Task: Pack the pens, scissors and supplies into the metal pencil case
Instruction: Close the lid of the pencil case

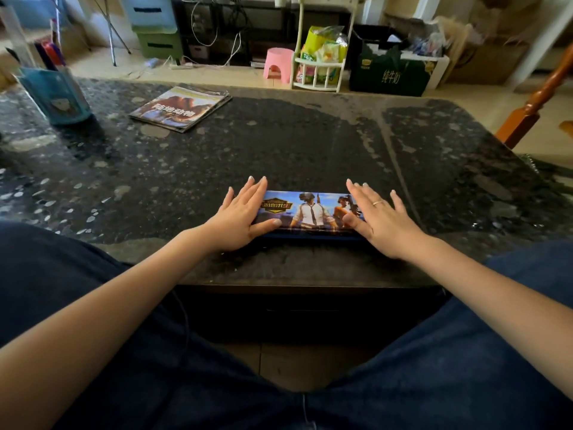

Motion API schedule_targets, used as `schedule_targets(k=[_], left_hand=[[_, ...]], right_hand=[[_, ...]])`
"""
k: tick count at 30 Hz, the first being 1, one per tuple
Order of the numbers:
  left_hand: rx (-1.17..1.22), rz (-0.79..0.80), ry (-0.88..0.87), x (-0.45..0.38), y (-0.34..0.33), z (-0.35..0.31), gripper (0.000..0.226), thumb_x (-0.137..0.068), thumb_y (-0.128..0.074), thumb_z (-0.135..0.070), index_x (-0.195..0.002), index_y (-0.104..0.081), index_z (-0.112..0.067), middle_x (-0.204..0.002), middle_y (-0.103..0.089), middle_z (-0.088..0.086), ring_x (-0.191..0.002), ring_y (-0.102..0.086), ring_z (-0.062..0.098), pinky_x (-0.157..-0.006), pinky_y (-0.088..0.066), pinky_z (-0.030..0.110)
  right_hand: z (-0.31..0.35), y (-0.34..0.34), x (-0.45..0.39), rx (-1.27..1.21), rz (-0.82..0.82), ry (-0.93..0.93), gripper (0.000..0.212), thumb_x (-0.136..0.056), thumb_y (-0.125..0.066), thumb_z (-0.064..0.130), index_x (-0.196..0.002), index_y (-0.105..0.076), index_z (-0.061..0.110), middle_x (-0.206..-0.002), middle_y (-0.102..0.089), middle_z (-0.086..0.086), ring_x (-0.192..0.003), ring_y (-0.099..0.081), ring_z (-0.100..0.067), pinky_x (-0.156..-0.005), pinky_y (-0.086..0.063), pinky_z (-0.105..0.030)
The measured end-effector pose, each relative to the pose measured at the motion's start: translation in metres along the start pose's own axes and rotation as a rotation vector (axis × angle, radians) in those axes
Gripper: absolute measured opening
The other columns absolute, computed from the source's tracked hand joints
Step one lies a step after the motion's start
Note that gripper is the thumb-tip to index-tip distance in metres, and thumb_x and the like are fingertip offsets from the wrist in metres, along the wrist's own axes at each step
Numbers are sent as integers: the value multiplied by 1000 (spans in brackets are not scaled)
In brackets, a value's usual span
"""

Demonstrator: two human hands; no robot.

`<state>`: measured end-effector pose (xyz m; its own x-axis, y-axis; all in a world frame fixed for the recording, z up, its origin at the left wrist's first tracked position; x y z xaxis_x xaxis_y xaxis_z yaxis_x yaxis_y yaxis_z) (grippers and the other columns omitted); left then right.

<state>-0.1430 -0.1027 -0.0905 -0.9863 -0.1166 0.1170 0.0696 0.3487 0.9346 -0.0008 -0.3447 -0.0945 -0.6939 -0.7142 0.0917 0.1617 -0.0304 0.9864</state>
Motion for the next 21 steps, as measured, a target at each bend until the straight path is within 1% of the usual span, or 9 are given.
schedule_targets(k=[3, 5, 10, 12, 14, 16, 17, 19, 21], left_hand=[[-30, 20, 17, 2, 0, -4, 89, -89, -34, -58, -145, 20, -14, -157, 13, 3, -142, 17, 14, -116, 11, 44], [-47, 22, 17, 2, 1, -3, 89, -90, -34, -57, -145, 22, -14, -157, 13, 3, -144, 13, 14, -116, 12, 43], [-176, -2, -57, -5, 4, -3, 87, -91, -33, -56, -143, 25, -18, -158, 3, 7, -145, 5, 17, -116, 11, 42], [-168, 33, -49, -7, 8, -3, 88, -91, -33, -57, -143, 26, -18, -158, 6, 8, -145, 7, 16, -117, 11, 41], [-130, 103, -23, -10, 13, -2, 91, -89, -32, -60, -143, 27, -17, -157, 11, 7, -144, 12, 15, -116, 11, 42], [-104, 137, -7, -15, 15, -2, 90, -88, -29, -63, -144, 25, -16, -157, 15, 4, -142, 18, 14, -116, 13, 43], [-84, 121, -5, -18, 15, -4, 86, -89, -25, -62, -145, 22, -16, -157, 15, 2, -142, 19, 13, -116, 13, 43], [-45, 29, -2, -26, 12, -17, 74, -95, -18, -56, -147, 15, -15, -158, 10, 1, -142, 17, 12, -116, 13, 42], [-72, -78, -13, -36, 5, -38, 67, -98, -15, -49, -148, 8, -12, -159, 3, 3, -144, 12, 14, -116, 11, 43]], right_hand=[[1, 2, 0, 61, -20, 19, 72, -91, -14, 63, -150, 12, 32, -160, -9, -4, -147, 0, -16, -117, 2, -48], [0, 2, 0, 83, -35, 49, 68, -93, -14, 61, -149, 12, 34, -159, -13, -6, -147, -2, -17, -118, 0, -46], [1, -2, 2, 132, -115, 106, 58, -95, -11, 56, -145, 16, 41, -158, -18, -4, -147, -5, -17, -118, -1, -42], [2, 1, 0, 126, -100, 108, 58, -95, -10, 57, -144, 16, 42, -159, -16, -2, -147, -3, -15, -117, 0, -42], [2, 7, -1, 108, -40, 104, 60, -93, -9, 59, -143, 20, 42, -160, -11, 0, -147, 1, -13, -117, 4, -44], [4, 12, -2, 37, -14, 73, 63, -93, -9, 60, -144, 21, 39, -160, -7, 1, -147, 4, -11, -116, 8, -46], [8, 13, -2, -17, -32, 54, 63, -94, -10, 58, -146, 20, 37, -160, -7, 0, -146, 4, -10, -116, 10, -46], [19, 13, -5, -109, -96, 31, 60, -97, -10, 53, -148, 15, 34, -159, -12, 0, -146, 2, -8, -116, 10, -46], [32, 11, -13, -122, -144, 4, 59, -98, -9, 51, -150, 10, 32, -159, -17, 0, -147, 0, -9, -115, 10, -47]])
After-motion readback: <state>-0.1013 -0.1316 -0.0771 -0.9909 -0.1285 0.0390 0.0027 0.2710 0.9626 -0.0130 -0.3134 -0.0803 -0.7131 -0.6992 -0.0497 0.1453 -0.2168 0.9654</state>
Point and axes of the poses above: each hand's wrist, its own x-axis away from the middle knuckle, its own y-axis out of the back of the hand, z = x × y, the point moved 1 cm from there along -x, towards the middle knuckle
